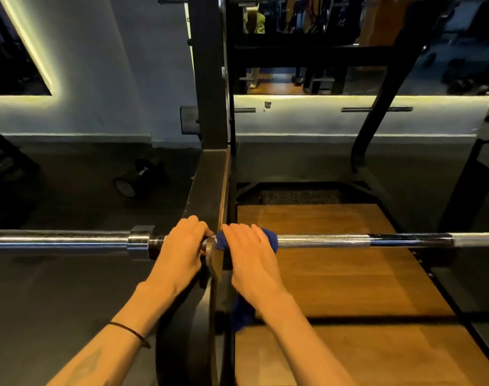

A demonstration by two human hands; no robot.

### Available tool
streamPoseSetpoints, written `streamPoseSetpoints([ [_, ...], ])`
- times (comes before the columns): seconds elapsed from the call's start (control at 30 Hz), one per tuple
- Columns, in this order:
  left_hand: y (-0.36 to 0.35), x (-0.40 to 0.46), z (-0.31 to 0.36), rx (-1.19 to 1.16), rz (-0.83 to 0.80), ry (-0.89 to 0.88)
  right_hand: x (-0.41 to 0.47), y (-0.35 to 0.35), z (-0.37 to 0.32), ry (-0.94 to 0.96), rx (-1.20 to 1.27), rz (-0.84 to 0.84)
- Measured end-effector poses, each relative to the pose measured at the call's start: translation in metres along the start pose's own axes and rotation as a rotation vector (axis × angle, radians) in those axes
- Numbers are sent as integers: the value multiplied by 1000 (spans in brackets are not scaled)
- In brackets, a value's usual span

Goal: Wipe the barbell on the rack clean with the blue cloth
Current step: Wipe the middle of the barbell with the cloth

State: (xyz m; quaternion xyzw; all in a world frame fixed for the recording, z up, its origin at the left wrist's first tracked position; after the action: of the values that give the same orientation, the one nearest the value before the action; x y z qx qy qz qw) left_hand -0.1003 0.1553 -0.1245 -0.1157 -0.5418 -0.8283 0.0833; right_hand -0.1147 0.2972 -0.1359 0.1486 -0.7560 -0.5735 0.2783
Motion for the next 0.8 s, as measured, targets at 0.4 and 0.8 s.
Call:
streamPoseSetpoints([
  [0.4, 2, -2, -6, 210, 48, -138, -43, 21, 72, -254, -116, 159],
  [0.8, 6, -13, 3, 16, 35, 20, -16, 17, 29, -79, -90, 54],
])
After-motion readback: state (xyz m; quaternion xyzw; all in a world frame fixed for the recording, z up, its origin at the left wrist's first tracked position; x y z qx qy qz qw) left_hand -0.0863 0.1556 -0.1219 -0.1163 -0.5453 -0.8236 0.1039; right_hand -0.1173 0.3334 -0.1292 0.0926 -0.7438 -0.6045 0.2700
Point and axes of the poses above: each hand's wrist, its own x-axis towards the middle knuckle, its own y-axis out of the back of the hand, z = x × y, the point moved 4 cm from there along x, towards the middle knuckle, and after that the axes turned 5 degrees about y, right-handed, at the moved point
